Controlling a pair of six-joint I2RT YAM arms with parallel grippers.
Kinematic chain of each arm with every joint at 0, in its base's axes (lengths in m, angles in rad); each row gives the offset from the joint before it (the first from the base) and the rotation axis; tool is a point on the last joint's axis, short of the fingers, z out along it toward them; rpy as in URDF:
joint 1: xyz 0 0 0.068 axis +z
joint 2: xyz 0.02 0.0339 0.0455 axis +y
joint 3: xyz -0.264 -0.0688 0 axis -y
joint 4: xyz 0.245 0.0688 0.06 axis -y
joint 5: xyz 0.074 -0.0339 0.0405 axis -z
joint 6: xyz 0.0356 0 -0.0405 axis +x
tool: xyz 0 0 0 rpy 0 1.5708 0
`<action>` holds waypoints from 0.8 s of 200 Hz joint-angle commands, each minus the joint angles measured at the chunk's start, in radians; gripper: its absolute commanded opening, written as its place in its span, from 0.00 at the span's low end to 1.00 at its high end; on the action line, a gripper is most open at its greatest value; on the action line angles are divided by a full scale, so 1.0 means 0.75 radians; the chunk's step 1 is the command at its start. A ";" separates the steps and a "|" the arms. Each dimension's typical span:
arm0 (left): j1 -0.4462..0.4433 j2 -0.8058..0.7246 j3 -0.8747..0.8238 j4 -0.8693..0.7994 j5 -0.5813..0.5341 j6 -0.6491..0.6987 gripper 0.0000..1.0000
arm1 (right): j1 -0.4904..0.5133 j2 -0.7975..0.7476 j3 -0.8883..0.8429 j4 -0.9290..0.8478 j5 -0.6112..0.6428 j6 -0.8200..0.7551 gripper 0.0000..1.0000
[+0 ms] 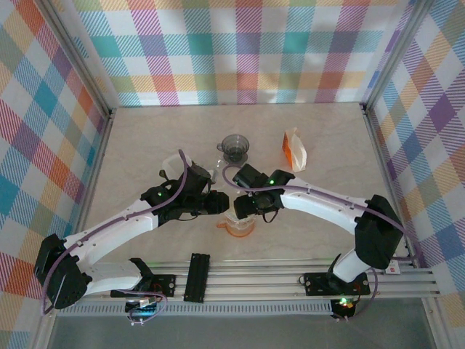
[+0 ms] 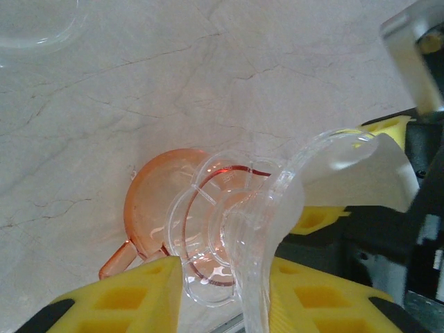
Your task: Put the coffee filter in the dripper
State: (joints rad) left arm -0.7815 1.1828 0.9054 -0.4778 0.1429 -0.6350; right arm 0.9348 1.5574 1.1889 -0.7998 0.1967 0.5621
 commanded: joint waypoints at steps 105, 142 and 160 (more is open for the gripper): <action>0.012 0.007 -0.017 -0.004 0.019 0.006 0.30 | -0.007 -0.103 0.027 0.001 0.018 -0.003 0.82; 0.011 0.003 -0.019 -0.006 0.018 0.005 0.30 | -0.011 -0.031 -0.010 0.013 0.023 0.021 0.82; 0.011 0.004 -0.020 -0.006 0.016 0.005 0.30 | -0.011 -0.009 -0.009 0.008 0.024 0.022 0.82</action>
State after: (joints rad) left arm -0.7815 1.1847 0.9054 -0.4744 0.1490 -0.6353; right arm 0.9348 1.5280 1.1923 -0.7929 0.2005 0.5652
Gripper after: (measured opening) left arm 0.302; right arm 0.820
